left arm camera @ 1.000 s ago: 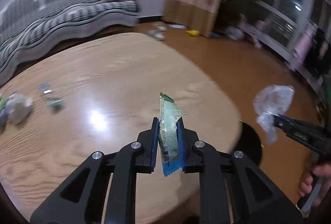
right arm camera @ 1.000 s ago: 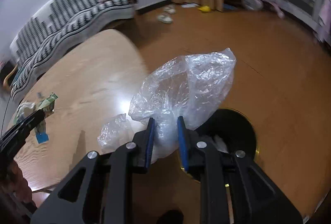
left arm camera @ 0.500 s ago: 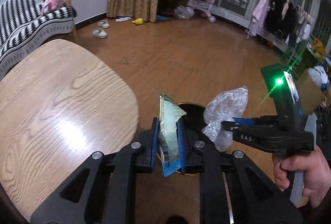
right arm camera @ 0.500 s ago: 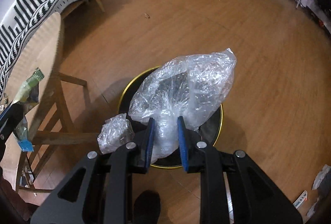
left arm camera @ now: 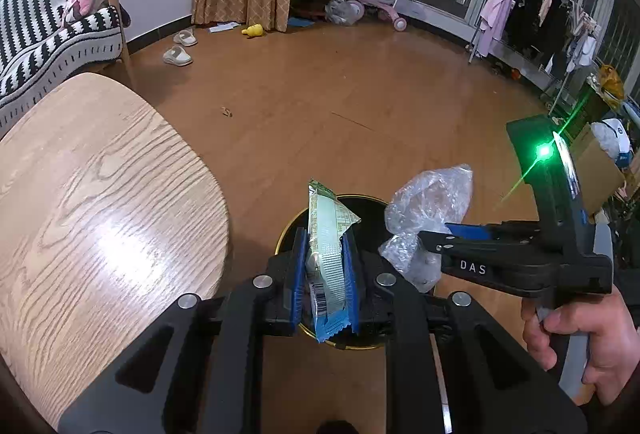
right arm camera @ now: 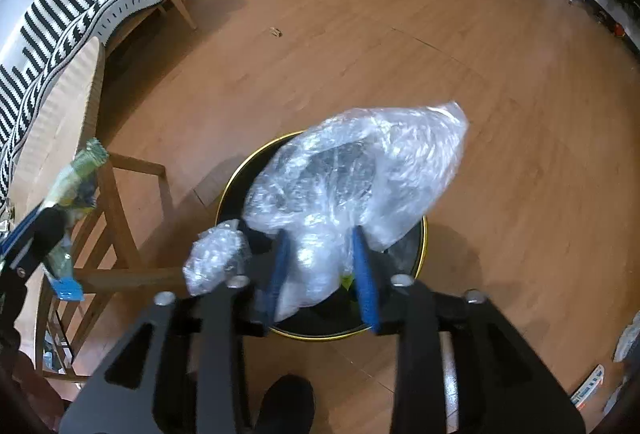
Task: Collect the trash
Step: 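Carry wrapper and plastic bag over the bin and open both tools, then grasp white crumpled paper ball with left tool while right tool grasps blue-white snack wrapper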
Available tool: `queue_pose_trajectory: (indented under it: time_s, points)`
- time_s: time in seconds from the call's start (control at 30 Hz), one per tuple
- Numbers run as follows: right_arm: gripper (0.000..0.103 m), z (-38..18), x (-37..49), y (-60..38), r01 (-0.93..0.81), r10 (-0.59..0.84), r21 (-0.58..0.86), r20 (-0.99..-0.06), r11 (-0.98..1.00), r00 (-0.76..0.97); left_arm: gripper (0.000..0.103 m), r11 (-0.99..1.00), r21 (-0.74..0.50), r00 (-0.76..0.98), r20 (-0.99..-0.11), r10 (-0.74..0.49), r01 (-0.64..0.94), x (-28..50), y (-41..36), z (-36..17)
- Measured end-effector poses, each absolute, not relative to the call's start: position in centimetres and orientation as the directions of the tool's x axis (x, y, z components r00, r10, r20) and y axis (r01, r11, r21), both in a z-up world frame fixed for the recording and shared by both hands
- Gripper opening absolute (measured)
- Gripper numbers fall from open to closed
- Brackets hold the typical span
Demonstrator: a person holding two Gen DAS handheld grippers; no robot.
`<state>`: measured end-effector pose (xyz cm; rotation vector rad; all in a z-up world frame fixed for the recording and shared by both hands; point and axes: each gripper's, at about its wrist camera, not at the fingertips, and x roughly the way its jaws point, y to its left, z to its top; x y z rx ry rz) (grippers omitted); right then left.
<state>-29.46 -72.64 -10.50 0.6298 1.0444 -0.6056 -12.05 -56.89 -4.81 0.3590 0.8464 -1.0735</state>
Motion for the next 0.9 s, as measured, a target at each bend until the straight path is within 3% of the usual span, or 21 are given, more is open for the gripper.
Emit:
queue_pose_trajectory:
  time_s: [0.03, 0.07, 0.57, 0.67, 0.8, 0.9]
  points:
    - [0.051, -10.4, -29.6, -72.7, 0.716, -0.156, 0.184, -0.911, 0.674, 0.381, 0.016, 0.460, -0.133, 0.210, -0.755, -0.621, 0.878, -12.3, -57.0, -4.9]
    - [0.052, -10.5, -29.6, -72.8, 0.715, -0.157, 0.186, -0.910, 0.674, 0.384, 0.016, 0.460, -0.135, 0.209, -0.756, -0.620, 0.878, -12.3, -57.1, -5.0]
    - [0.059, -9.5, -30.9, -73.5, 0.746, -0.196, 0.196, -0.894, 0.636, 0.403, 0.016, 0.382, -0.181, 0.114, -0.766, -0.633, 0.906, -13.9, -60.1, -6.7]
    - [0.060, -9.3, -31.5, -73.9, 0.764, -0.209, 0.204, -0.890, 0.613, 0.406, 0.020, 0.363, -0.185, 0.094, -0.773, -0.628, 0.913, -14.4, -60.9, -7.4]
    - [0.060, -9.1, -32.5, -74.5, 0.778, -0.213, 0.221, -0.885, 0.589, 0.413, 0.063, 0.362, -0.199, 0.083, -0.769, -0.634, 0.911, -14.5, -61.1, -7.7]
    - [0.060, -9.0, -32.7, -74.7, 0.783, -0.219, 0.221, -0.884, 0.582, 0.412, 0.065, 0.355, -0.201, 0.082, -0.762, -0.643, 0.913, -14.4, -61.0, -7.4]
